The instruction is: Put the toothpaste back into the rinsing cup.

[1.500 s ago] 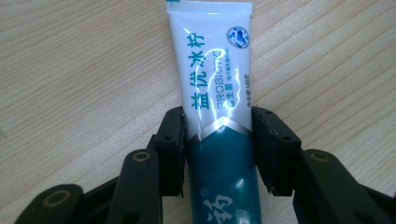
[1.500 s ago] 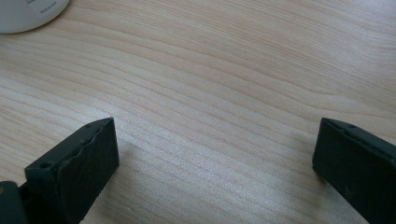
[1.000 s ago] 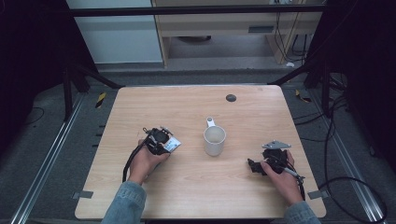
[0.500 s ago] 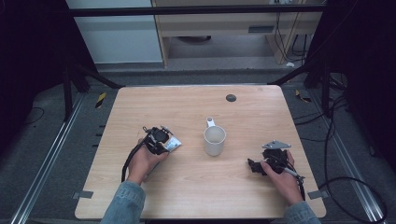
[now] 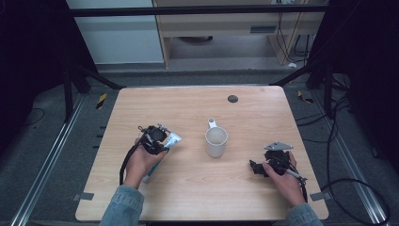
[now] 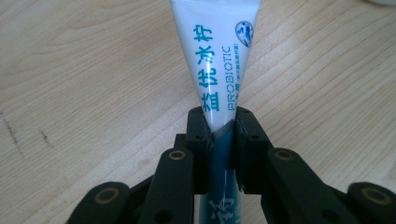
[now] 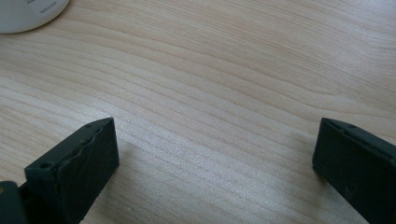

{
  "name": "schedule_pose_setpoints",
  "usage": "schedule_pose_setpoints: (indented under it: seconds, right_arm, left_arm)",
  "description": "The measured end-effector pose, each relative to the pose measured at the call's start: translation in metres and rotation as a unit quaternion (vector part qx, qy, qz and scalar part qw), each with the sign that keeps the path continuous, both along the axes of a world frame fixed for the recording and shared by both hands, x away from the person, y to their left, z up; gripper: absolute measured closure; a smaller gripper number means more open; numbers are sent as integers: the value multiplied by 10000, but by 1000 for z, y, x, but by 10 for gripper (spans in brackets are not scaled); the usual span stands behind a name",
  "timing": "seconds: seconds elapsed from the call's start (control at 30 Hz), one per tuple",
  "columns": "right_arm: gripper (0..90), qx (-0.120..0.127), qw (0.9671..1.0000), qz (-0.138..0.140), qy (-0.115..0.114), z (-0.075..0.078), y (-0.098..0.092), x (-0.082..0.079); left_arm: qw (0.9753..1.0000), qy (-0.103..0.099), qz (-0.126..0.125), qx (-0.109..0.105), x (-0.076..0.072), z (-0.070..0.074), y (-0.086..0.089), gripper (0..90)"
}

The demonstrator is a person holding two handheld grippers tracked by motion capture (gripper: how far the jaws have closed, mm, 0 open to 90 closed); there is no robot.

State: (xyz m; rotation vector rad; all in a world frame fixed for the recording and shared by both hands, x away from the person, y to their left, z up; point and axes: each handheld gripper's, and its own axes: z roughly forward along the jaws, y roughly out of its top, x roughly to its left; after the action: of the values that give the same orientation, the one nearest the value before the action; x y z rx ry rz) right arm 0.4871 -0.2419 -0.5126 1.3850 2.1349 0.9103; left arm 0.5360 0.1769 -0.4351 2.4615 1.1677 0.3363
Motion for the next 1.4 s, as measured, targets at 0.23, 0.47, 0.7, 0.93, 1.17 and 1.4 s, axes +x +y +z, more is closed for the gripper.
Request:
schedule_pose_setpoints:
  seconds: [0.23, 0.47, 0.7, 0.93, 1.17, 1.4]
  right_arm:
    - [6, 1, 10000, -1, 2, 0, 0, 0]
    - [6, 0, 10000, 0, 0, 0, 0, 0]
    - [6, 4, 10000, 2, 3, 0, 0, 0]
    - [4, -2, 10000, 17, 5, 0, 0, 0]
    - [4, 11, 10000, 14, 12, 0, 0, 0]
    - [4, -15, 10000, 49, -3, 0, 0, 0]
  left_arm:
    - [9997, -177, -121, -106, -10, 15, -1, 779]
    - [9991, -363, -186, -137, -11, 36, -1, 780]
    - [9979, -572, -69, -300, -5, 43, -3, 780]
    - [9965, -728, -138, -376, -1, 54, -10, 779]
    - [9945, -884, -98, -554, 1, 61, -15, 779]
    - [9936, -968, -225, -540, 5, 68, -28, 779]
